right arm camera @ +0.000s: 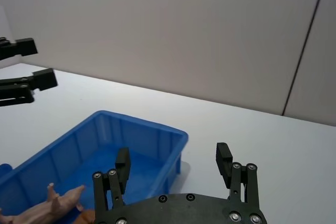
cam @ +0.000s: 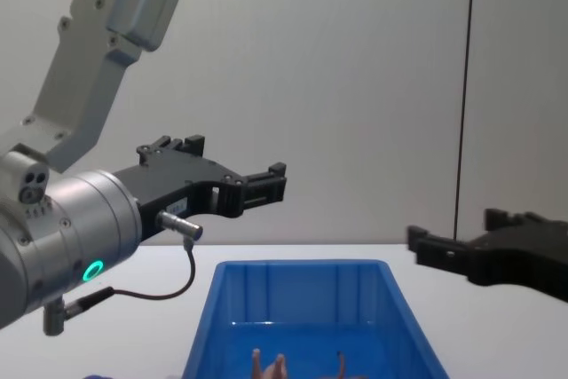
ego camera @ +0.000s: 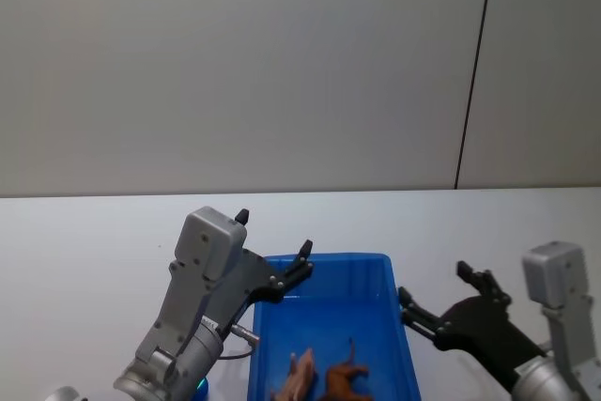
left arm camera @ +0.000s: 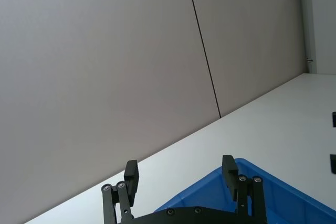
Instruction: Pick up the two dolls from the table and place them into the box.
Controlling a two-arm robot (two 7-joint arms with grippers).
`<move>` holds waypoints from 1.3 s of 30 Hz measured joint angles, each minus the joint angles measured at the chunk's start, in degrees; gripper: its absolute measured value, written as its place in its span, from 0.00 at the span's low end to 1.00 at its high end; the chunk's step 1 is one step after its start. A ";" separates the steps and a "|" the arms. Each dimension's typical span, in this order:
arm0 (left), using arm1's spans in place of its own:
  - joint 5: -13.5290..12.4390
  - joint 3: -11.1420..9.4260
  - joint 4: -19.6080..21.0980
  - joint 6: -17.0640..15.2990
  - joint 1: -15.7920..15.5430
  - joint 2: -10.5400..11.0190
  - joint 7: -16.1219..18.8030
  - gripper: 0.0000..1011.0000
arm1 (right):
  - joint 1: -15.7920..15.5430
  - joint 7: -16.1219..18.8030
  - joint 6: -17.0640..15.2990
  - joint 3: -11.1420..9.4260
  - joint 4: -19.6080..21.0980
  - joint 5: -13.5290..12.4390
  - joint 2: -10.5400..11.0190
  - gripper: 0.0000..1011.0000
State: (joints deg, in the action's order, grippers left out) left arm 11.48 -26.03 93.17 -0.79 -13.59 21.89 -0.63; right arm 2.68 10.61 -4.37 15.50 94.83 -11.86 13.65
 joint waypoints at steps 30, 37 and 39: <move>4.58 1.98 5.08 -7.43 3.81 3.86 3.19 0.99 | -4.11 -6.00 0.81 -1.71 3.93 -2.22 2.59 0.99; 8.02 3.20 7.84 -11.23 6.40 6.46 4.85 0.99 | -4.28 -6.25 0.86 -1.78 4.07 -2.30 2.70 0.99; 8.75 3.46 8.34 -11.83 7.05 7.01 5.16 0.99 | -4.30 -6.28 0.87 -1.79 4.11 -2.31 2.72 0.99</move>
State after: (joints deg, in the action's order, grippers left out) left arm 20.23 -22.56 101.51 -12.62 -6.54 28.90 4.53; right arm -1.63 4.33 -3.50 13.71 98.94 -14.17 16.37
